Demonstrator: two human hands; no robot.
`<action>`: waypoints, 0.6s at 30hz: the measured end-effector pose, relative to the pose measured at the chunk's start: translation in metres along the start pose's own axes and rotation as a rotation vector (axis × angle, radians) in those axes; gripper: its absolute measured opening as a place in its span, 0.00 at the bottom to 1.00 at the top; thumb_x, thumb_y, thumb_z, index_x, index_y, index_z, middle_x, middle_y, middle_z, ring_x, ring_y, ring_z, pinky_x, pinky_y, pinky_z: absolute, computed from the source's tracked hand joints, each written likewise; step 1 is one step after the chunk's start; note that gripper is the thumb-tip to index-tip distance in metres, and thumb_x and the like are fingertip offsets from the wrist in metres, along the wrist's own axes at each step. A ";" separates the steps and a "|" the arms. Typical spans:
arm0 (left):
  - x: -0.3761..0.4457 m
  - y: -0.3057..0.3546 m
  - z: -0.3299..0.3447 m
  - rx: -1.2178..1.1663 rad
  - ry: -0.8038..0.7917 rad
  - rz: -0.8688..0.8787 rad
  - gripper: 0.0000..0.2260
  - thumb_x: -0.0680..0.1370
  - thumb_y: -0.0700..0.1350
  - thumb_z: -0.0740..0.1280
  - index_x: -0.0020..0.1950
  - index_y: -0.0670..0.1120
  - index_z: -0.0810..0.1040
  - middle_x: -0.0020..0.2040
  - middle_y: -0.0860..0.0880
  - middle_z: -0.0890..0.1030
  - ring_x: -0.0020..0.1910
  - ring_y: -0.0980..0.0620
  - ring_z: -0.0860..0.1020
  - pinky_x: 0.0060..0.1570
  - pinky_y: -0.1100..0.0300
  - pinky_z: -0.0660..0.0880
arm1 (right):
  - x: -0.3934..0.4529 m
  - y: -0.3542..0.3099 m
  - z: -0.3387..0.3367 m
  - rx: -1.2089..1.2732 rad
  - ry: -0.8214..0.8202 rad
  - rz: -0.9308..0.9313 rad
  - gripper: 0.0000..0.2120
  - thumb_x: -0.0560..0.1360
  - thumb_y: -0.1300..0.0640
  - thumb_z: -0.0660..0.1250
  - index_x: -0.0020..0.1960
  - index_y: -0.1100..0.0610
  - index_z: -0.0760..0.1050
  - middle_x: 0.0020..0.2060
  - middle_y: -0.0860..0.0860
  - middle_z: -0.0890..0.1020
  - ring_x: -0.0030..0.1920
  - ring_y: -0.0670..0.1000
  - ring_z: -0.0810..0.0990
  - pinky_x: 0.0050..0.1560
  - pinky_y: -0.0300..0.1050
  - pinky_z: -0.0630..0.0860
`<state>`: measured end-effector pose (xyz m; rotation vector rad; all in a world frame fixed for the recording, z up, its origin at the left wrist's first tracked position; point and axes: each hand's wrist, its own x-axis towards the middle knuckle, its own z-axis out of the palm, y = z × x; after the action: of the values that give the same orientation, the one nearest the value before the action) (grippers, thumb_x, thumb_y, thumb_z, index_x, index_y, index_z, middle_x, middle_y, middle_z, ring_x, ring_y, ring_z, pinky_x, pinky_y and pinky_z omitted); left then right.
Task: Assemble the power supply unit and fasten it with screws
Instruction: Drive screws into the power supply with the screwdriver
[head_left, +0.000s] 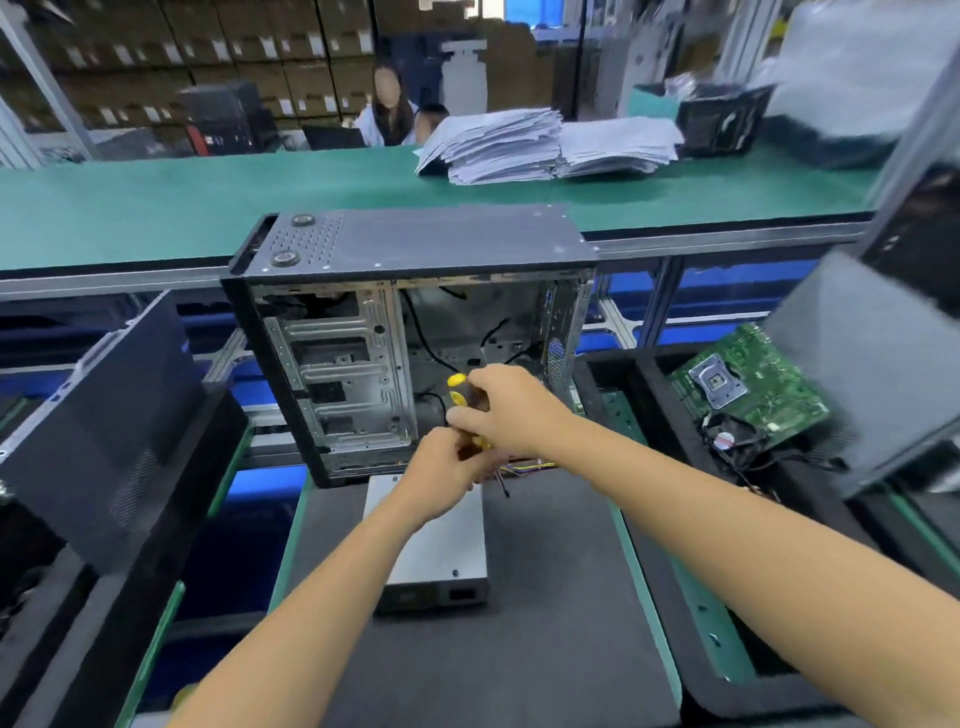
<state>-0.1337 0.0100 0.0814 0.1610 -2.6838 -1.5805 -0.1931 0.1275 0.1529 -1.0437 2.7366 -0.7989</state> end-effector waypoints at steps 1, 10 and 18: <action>0.005 0.004 0.006 -0.008 -0.004 0.006 0.08 0.76 0.45 0.71 0.43 0.41 0.80 0.33 0.48 0.81 0.29 0.55 0.74 0.33 0.59 0.71 | -0.001 0.009 -0.003 0.040 0.010 0.059 0.14 0.75 0.48 0.66 0.41 0.59 0.72 0.38 0.52 0.76 0.40 0.54 0.74 0.39 0.49 0.70; 0.022 0.028 0.059 -0.082 -0.039 -0.090 0.06 0.77 0.45 0.67 0.40 0.45 0.78 0.26 0.53 0.77 0.26 0.54 0.76 0.30 0.61 0.71 | -0.014 0.066 -0.011 0.097 -0.105 0.328 0.15 0.78 0.51 0.65 0.37 0.56 0.64 0.37 0.53 0.73 0.35 0.52 0.70 0.30 0.42 0.62; 0.015 0.007 0.117 0.179 -0.080 -0.411 0.05 0.69 0.37 0.67 0.42 0.38 0.82 0.40 0.39 0.84 0.40 0.41 0.84 0.39 0.52 0.81 | -0.038 0.098 0.044 0.007 -0.359 0.522 0.11 0.79 0.56 0.61 0.45 0.64 0.75 0.50 0.62 0.82 0.47 0.60 0.80 0.41 0.45 0.73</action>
<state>-0.1576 0.1135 0.0300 0.7086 -2.9982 -1.4479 -0.2105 0.1941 0.0619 -0.3790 2.5053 -0.4793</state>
